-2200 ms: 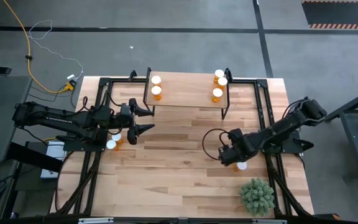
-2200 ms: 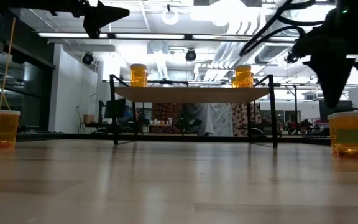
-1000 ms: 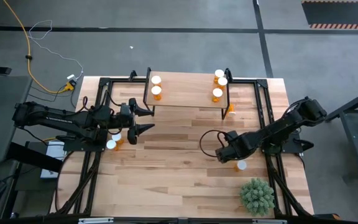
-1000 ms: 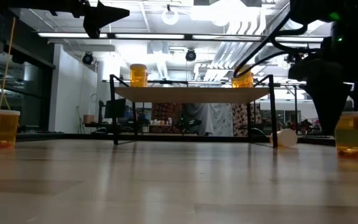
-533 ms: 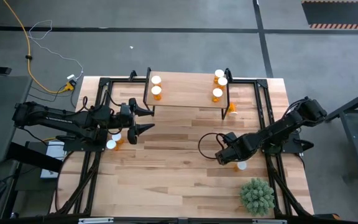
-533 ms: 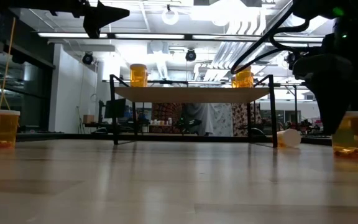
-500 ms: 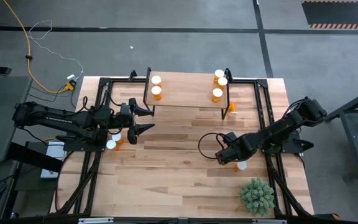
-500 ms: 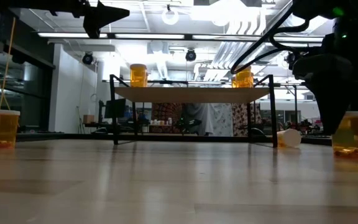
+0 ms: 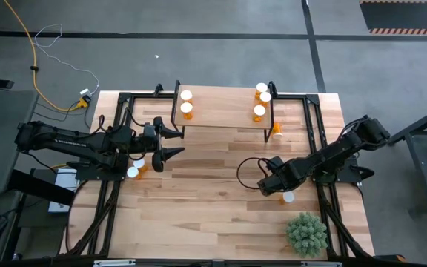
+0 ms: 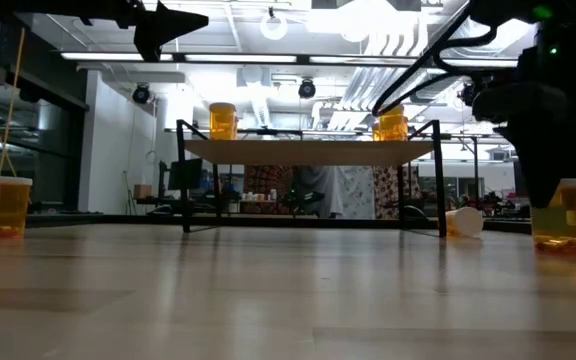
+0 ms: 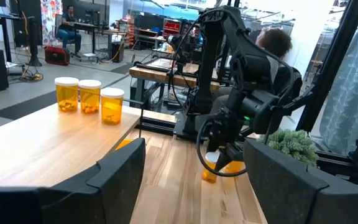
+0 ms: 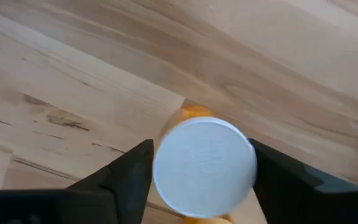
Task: Pick and place medicine bottles onto shelf by color
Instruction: Put the yellow pill bottle on the shelf
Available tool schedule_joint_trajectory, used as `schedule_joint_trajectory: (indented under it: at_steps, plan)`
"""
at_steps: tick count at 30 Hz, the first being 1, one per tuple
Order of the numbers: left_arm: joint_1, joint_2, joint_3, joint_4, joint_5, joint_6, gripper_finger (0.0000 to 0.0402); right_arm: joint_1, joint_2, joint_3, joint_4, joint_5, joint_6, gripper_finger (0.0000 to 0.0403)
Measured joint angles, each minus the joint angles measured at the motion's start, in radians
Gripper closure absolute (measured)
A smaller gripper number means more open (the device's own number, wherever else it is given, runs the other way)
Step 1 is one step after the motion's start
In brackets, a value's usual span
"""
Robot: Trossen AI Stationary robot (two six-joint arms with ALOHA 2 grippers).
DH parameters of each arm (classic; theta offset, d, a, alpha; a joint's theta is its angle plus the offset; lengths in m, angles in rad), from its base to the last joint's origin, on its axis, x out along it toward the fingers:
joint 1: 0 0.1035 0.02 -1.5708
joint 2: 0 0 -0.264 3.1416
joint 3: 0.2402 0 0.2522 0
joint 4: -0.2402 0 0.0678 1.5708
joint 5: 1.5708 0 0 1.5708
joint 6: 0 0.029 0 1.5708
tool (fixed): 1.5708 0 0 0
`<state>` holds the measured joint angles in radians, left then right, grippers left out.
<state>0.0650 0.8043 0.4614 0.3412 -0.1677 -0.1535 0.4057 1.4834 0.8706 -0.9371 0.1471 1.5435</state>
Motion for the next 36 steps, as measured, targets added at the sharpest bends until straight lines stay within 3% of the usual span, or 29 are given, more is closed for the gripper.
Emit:
schedule_joint_trajectory:
  at_steps: [5, 12, 21, 28, 36]
  plan:
    - [0.0, 0.0, 0.0, 0.0, 0.0, 0.0, 0.014, 0.006, 0.0, 0.067, -0.074, 0.035, -0.018, 0.0199]
    - [0.0, 0.0, 0.0, 0.0, 0.0, 0.0, 0.014, 0.01, 0.0, 0.156, -0.082, 0.057, -0.103, 0.0201]
    - [0.0, 0.0, 0.0, 0.0, 0.0, 0.0, 0.014, -0.043, 0.0, 0.439, 0.024, 0.182, -0.546, 0.0201]
    - [0.0, 0.0, 0.0, 0.0, 0.0, 0.0, 0.014, -0.205, 0.008, 0.674, -0.007, 0.359, -0.91, 0.0201]
    - [0.0, 0.0, 0.0, 0.0, -0.013, 0.015, 0.014, -0.533, 0.008, 0.746, -0.006, 0.307, -1.119, 0.0201]
